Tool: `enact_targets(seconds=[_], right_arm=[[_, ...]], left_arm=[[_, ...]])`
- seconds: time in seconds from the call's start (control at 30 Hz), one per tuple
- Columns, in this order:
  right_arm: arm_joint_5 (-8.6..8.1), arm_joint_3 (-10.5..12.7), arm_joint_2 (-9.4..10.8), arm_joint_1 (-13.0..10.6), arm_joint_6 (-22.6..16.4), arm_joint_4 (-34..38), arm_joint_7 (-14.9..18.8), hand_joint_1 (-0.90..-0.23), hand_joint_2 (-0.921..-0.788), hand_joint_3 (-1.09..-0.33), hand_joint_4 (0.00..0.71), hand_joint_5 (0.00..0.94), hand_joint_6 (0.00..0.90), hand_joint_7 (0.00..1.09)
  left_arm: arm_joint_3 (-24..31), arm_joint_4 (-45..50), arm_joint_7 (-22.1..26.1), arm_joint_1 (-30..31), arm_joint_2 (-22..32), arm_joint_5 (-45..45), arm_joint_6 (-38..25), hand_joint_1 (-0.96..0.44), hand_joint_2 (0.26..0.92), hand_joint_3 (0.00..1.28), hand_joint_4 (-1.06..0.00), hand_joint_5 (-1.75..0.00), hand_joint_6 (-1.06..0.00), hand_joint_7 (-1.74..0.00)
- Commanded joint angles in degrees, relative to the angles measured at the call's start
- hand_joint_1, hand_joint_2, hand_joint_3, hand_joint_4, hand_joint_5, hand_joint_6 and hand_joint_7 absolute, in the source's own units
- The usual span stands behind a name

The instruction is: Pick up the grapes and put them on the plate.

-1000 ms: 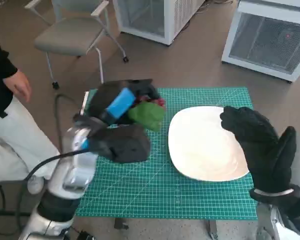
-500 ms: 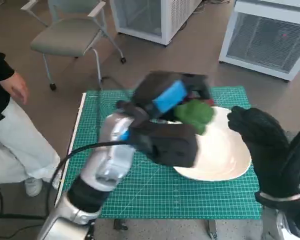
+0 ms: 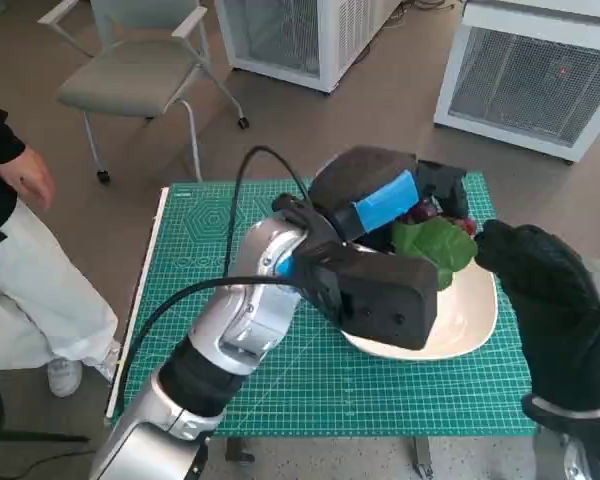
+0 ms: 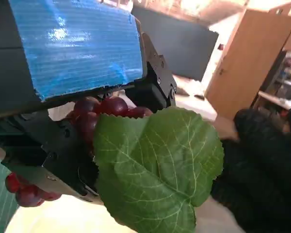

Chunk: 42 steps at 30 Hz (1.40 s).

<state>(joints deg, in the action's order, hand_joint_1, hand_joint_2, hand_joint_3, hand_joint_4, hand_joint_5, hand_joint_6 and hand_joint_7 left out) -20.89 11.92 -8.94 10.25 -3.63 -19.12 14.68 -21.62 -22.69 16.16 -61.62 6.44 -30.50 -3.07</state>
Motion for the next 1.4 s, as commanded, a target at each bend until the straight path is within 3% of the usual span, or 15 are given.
enact_targets(seconds=[0.03,0.37,0.7,0.73,0.8,0.9,0.93,1.0,1.13,1.4], right_arm=[[0.83,0.1,0.0,-1.6,0.7,-0.5,-1.4,-0.338,-0.921,-0.604,0.451,0.780,0.250,0.98],[1.17,-0.2,0.4,-2.1,1.1,-1.4,-2.6,-0.337,-0.921,-0.605,0.461,0.761,0.258,0.98],[1.13,-0.7,0.4,-1.9,0.8,-0.9,-2.8,-0.340,-0.921,-0.600,0.468,0.749,0.260,0.98],[1.13,-0.8,0.5,-1.9,0.8,-0.8,-2.8,-0.341,-0.921,-0.600,0.469,0.748,0.260,0.98],[1.17,-1.0,0.5,-1.8,0.7,-0.7,-2.8,-0.341,-0.921,-0.600,0.470,0.746,0.259,0.98],[1.22,-1.3,0.6,-1.7,0.6,-0.5,-2.6,-0.341,-0.921,-0.600,0.470,0.744,0.259,0.98],[1.20,-1.4,0.6,-1.7,0.5,-0.4,-2.6,-0.341,-0.921,-0.600,0.471,0.743,0.259,0.98],[1.11,-1.5,0.6,-1.6,0.4,-0.1,-2.4,-0.341,-0.921,-0.600,0.471,0.743,0.259,0.98],[0.84,-1.6,0.5,-1.3,0.3,0.3,-2.2,-0.341,-0.921,-0.600,0.474,0.743,0.259,0.98],[0.27,-1.7,0.3,-1.0,0.3,0.8,-1.5,-0.343,-0.921,-0.595,0.472,0.744,0.258,0.98]], left_arm=[[0.2,-3.7,-1.1,-2.2,-1.2,1.3,2.5,0.00,0.889,0.04,-0.70,-1.32,-0.85,-0.74],[-0.5,-8.3,-2.1,-3.1,-2.7,0.6,3.4,0.00,0.898,0.04,-0.73,-1.26,-0.77,-0.87],[-2.3,-17.1,-0.8,-4.8,-3.8,0.5,5.1,0.02,0.917,0.10,-0.63,-1.29,-0.62,-1.07],[-2.5,-18.2,-0.6,-5.0,-3.9,0.4,5.3,0.06,0.906,0.13,-0.62,-1.28,-0.59,-1.01],[-3.0,-20.5,-0.2,-5.6,-4.1,0.3,5.8,0.09,0.853,0.16,-0.60,-1.14,-0.53,-0.69],[-3.8,-24.3,-0.4,-6.2,-4.4,-0.2,7.0,-0.08,0.798,0.10,-0.42,-0.57,-0.46,-0.27],[-4.0,-25.5,-0.7,-6.3,-4.5,-0.3,7.5,-0.15,0.794,0.08,-0.34,-0.39,-0.43,-0.18],[-4.3,-27.2,-1.6,-6.3,-4.6,-0.5,8.6,-0.24,0.793,0.05,-0.25,-0.18,-0.40,-0.09],[-4.5,-30.1,-3.5,-6.3,-4.9,-0.9,10.6,-0.37,0.802,0.03,-0.17,-0.04,-0.35,-0.02],[-4.2,-33.3,-5.9,-5.9,-4.7,-0.7,12.9,-0.53,0.859,0.03,-0.12,0.00,-0.28,0.00]])
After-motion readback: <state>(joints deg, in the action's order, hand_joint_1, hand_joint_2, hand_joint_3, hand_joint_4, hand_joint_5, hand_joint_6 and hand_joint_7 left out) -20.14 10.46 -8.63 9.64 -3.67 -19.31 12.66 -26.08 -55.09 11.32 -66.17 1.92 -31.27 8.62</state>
